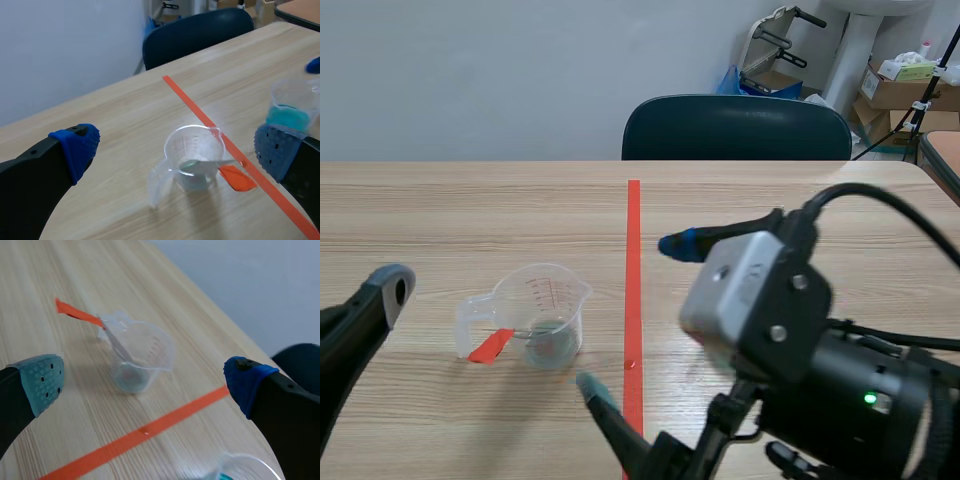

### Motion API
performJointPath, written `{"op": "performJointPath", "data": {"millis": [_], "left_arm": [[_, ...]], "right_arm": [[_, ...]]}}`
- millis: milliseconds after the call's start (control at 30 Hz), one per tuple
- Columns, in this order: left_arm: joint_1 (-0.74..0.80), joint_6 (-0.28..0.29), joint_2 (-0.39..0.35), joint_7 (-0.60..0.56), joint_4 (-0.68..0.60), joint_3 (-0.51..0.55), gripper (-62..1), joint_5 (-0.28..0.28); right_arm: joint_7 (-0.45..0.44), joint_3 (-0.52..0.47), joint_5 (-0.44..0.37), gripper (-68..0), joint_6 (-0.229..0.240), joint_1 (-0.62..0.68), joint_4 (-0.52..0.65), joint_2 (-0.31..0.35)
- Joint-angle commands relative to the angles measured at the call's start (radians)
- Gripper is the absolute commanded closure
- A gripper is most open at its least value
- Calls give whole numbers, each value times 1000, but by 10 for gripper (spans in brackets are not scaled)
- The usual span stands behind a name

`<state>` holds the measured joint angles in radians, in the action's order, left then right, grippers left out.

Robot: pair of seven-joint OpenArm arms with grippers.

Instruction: Do the redox reaction experiment

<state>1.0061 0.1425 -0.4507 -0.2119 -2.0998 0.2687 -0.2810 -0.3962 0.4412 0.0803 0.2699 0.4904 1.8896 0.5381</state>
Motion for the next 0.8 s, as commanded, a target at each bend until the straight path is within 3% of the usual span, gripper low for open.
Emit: {"op": "performJointPath", "data": {"millis": [0,200,400,600,767], "left_arm": [[-33,32,22,8,-14,-3,-623,11],[-152,145,57,78,-14,-3,-623,42],[-237,169,56,154,-14,-3,-623,42],[-293,219,51,180,-14,-3,-623,42],[-295,222,51,175,-14,-3,-623,42]], "right_arm": [[-14,-42,-22,-679,-24,57,55,14],[18,-249,-116,-679,-70,273,204,23],[35,-400,-211,-679,-75,364,243,23],[68,-467,-254,-679,-60,362,243,24],[88,-467,-253,-679,-53,362,243,24]]}}
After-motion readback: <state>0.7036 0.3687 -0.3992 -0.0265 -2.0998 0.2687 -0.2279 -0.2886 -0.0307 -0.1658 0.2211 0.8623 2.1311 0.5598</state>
